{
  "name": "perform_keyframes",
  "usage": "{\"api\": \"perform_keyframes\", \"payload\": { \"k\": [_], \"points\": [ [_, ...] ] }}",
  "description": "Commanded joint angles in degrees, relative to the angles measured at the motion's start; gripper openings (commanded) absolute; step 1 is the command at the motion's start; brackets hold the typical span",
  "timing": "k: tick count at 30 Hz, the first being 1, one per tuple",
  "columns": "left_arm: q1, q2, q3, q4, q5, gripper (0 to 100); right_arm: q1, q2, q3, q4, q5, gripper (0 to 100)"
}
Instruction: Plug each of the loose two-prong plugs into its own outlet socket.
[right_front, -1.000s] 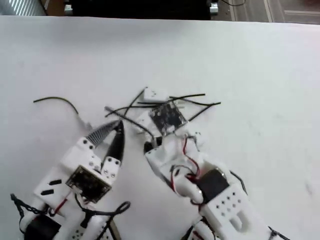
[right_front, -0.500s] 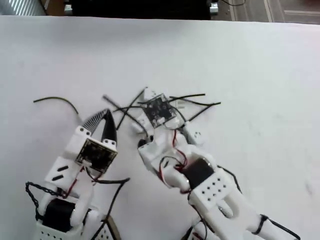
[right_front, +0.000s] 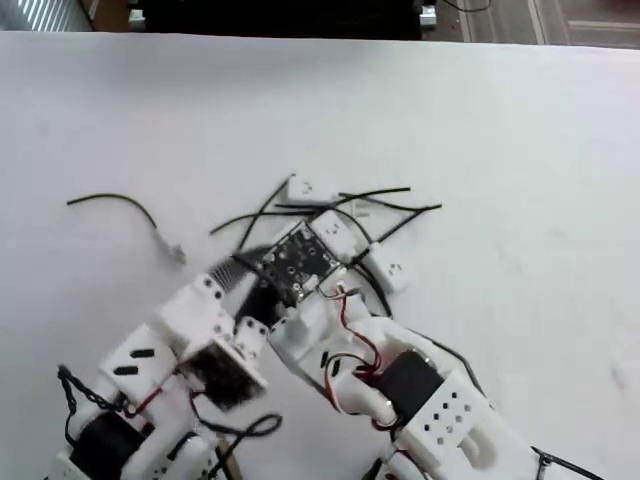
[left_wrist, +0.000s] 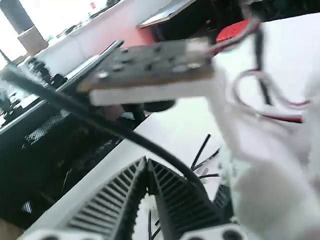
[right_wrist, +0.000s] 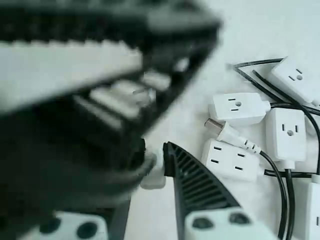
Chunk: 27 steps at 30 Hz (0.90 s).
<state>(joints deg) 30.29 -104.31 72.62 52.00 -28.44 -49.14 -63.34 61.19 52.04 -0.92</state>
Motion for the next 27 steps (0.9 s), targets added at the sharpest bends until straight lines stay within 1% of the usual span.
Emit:
{"api": "perform_keyframes", "payload": {
  "k": [1, 4, 8, 9, 11, 14, 16, 19, 22, 27],
  "points": [
    [5.2, 0.1, -4.0, 3.4, -3.2, 2, -0.3, -1.3, -0.5, 0.4, 0.4, 1.7],
    [0.7, 0.1, -4.2, 3.2, -3.3, 2, 1.0, -0.8, -0.5, 0.1, -0.5, 1.7],
    [-9.8, 0.1, -4.1, 1.9, -2.7, 2, 6.8, -0.7, -0.5, 0.0, -0.9, 1.9],
    [-12.5, 0.1, -4.0, 1.9, -1.2, 2, 8.2, -0.7, -0.5, 0.0, -0.9, 2.0],
    [-18.0, 0.1, -3.7, 2.5, 4.0, 2, 10.0, -0.2, -0.5, 0.0, -0.9, 2.0],
    [-23.5, 0.2, -0.8, 3.0, 11.3, 2, 10.7, 3.3, -0.4, -2.3, -1.2, 1.7],
    [-25.4, 0.2, 2.1, 1.8, 13.5, 2, 10.8, 7.6, 0.6, -5.8, -1.6, 1.7],
    [-27.5, 0.2, 6.0, -1.7, 13.5, 2, 12.0, 15.2, 1.0, -11.0, -5.7, 1.7],
    [-28.0, 0.2, 8.7, -4.7, 13.4, 2, 13.0, 21.4, 1.0, -15.7, -7.5, 1.7],
    [-28.1, 0.2, 10.3, -5.2, 13.4, 2, 13.1, 28.7, 1.3, -23.7, -8.4, 1.7]
  ]
}}
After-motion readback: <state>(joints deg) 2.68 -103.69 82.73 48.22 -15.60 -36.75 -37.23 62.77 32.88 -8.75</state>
